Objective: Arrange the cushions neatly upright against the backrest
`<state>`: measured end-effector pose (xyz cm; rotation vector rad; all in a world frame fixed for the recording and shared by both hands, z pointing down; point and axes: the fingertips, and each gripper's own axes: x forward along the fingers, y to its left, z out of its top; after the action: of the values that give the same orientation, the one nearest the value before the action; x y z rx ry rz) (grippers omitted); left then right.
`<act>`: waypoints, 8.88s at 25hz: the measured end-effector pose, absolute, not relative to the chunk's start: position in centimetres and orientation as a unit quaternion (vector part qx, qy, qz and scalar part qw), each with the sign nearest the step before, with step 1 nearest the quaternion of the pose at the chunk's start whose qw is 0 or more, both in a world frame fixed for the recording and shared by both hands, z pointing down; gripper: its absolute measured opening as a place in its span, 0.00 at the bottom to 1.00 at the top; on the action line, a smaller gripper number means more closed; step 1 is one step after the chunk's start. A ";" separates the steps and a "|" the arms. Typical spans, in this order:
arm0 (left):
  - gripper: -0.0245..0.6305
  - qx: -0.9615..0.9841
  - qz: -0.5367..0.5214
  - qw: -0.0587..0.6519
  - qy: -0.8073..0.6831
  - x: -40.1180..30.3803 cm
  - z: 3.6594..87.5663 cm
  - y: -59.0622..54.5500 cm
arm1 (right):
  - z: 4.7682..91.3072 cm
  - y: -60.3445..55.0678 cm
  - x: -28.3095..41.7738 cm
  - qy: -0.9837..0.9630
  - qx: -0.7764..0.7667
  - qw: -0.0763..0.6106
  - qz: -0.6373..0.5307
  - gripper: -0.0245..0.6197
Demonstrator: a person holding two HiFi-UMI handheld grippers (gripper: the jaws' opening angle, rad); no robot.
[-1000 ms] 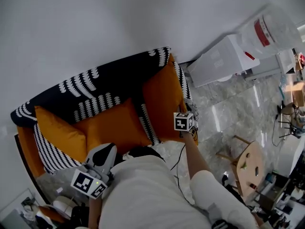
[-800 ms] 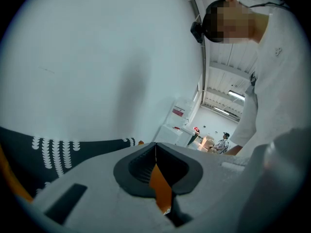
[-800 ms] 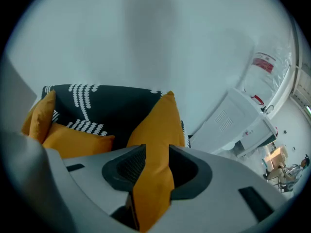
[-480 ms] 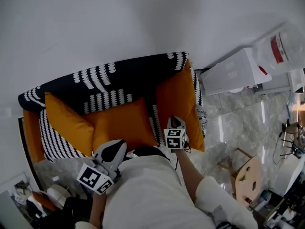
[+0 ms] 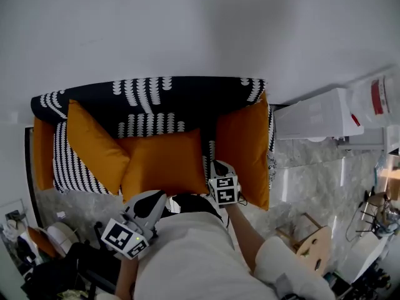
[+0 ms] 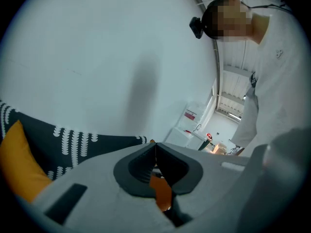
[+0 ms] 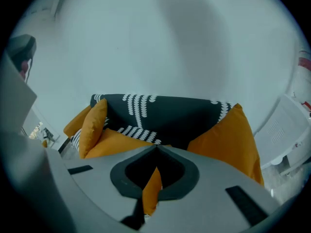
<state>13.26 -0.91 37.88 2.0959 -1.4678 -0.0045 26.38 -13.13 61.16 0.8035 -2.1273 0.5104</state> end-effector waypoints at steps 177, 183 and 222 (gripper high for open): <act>0.06 0.775 -0.021 0.224 -0.591 -52.4 37.0 25.4 | 53.4 8.9 -45.9 -0.922 0.130 0.363 0.025 0.05; 0.06 0.792 -0.016 0.212 -0.572 -46.7 35.9 24.1 | 49.7 13.6 -41.3 -0.949 0.092 0.296 0.051 0.05; 0.06 0.938 0.043 0.290 -0.182 -4.4 40.0 18.4 | 68.4 19.8 12.4 -0.712 0.497 0.383 0.314 0.05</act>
<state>-4.43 18.41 40.01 2.5028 -0.4857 0.1150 12.42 19.82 68.37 1.2678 -1.8168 0.8014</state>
